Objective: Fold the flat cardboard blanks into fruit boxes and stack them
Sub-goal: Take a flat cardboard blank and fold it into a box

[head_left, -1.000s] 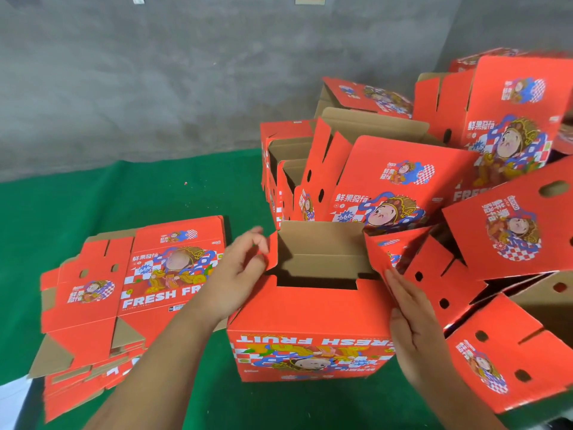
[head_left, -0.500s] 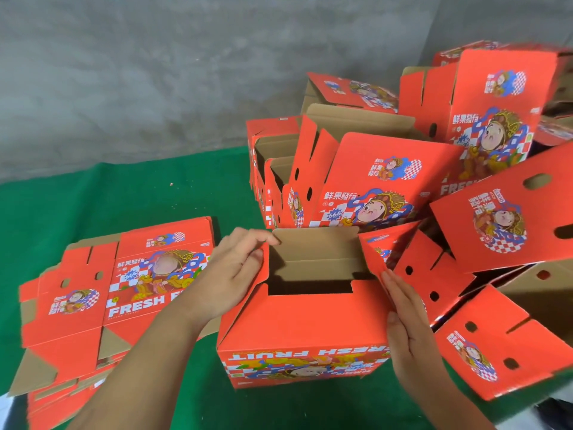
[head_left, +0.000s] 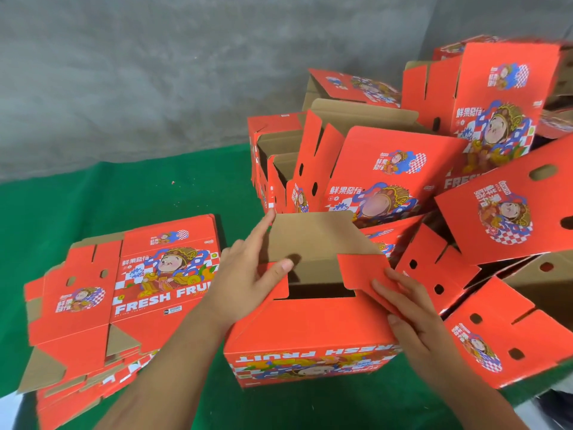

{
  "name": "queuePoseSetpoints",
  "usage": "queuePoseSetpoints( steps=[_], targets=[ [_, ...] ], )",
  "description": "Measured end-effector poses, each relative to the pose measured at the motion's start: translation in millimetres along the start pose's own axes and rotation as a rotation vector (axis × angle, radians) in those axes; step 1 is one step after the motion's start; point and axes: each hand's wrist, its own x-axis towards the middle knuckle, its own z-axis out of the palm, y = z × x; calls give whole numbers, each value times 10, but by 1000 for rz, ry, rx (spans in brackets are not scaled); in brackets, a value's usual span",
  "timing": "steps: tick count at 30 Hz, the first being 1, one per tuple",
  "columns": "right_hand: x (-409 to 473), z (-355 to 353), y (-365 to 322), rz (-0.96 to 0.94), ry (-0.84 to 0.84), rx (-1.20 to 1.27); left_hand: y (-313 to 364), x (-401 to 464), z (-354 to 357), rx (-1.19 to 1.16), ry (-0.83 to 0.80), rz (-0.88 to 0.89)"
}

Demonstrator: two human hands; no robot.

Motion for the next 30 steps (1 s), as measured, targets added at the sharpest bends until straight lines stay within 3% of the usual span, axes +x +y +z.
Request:
queuePoseSetpoints(
  steps=[3,5,11,15,17,21,23,27,30],
  targets=[
    [57,-103,-50,38,-89,18,3,-41,-39,-251,31,35],
    [125,-142,-107,74,-99,40,27,-59,-45,-271,86,101],
    [510,-95,-333,331,154,133,-47,-159,-5,-278,160,6],
    [647,110,-327,299,-75,-121,-11,-166,-21,-188,134,52],
    [712,156,-282,244,-101,-196,-30,-172,-10,-193,119,63],
    [845,135,-262,354,-45,-139,-36,-195,42,-304,71,-31],
    [697,136,-243,254,-75,-180,-15,-190,56,-310,30,-42],
    [551,14,-259,337,-102,101,-11,-175,28,-333,-34,-86],
    [557,-38,-250,298,-236,-71,8,-217,28,-162,-94,-129]
  ],
)
